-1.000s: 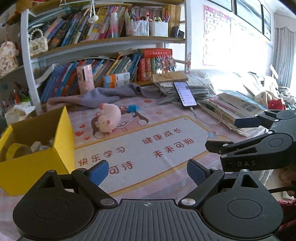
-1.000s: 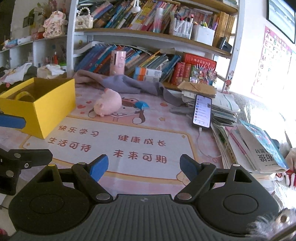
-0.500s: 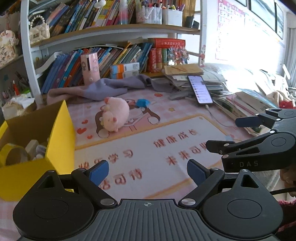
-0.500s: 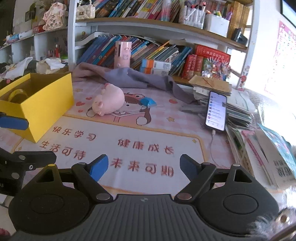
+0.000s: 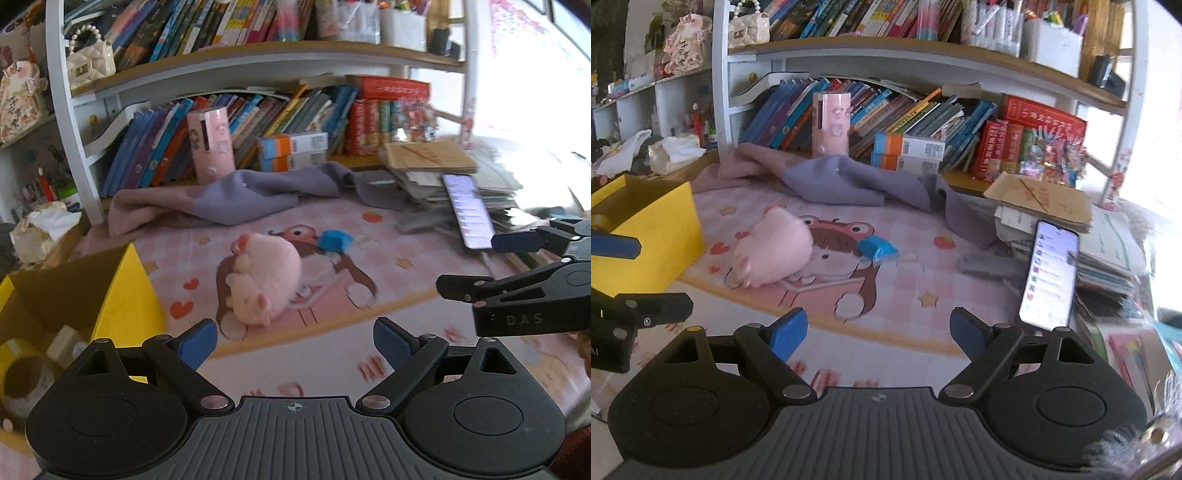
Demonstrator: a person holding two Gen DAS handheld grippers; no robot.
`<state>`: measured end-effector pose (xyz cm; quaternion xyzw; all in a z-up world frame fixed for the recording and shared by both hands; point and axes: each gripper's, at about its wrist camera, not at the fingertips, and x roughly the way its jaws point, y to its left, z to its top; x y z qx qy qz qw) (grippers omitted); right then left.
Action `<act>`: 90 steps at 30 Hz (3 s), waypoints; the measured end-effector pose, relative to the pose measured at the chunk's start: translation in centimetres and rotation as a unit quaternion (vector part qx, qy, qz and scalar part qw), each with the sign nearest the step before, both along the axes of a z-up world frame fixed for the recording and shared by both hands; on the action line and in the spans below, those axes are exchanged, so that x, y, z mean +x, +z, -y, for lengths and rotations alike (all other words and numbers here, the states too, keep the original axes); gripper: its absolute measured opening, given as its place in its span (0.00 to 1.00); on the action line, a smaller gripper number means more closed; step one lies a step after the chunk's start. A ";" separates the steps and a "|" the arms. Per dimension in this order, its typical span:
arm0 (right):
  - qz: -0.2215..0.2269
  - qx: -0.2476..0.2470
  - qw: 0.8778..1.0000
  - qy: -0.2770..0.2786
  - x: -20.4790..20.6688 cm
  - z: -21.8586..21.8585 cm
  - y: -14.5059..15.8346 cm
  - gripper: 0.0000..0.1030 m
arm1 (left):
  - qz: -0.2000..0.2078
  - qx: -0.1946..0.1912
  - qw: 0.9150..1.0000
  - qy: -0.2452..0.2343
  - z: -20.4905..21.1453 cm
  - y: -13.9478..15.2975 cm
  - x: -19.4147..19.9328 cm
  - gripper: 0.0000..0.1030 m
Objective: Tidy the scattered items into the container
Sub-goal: 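Approach the pink plush pig with the left tool while the right tool approaches the blue packet, then grasp the pink plush pig with the left tool while the right tool grasps the blue packet, then lift the plush pig and blue packet and carry both toward the yellow box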
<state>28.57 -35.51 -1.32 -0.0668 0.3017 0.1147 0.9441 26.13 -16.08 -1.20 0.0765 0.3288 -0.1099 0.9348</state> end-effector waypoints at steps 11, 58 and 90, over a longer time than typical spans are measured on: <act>-0.020 0.000 0.997 0.072 13.5 0.1 -4.3 0.79 | -0.020 0.046 0.998 0.036 2.6 -2.7 9.0 0.91; -0.071 0.029 0.989 0.123 20.6 -0.4 -9.1 0.38 | -0.098 -0.012 0.992 0.083 2.6 -7.5 14.6 0.62; -0.092 0.048 0.987 0.121 6.6 4.7 -2.7 0.38 | -0.093 -0.066 0.993 0.043 2.8 -0.1 1.8 0.62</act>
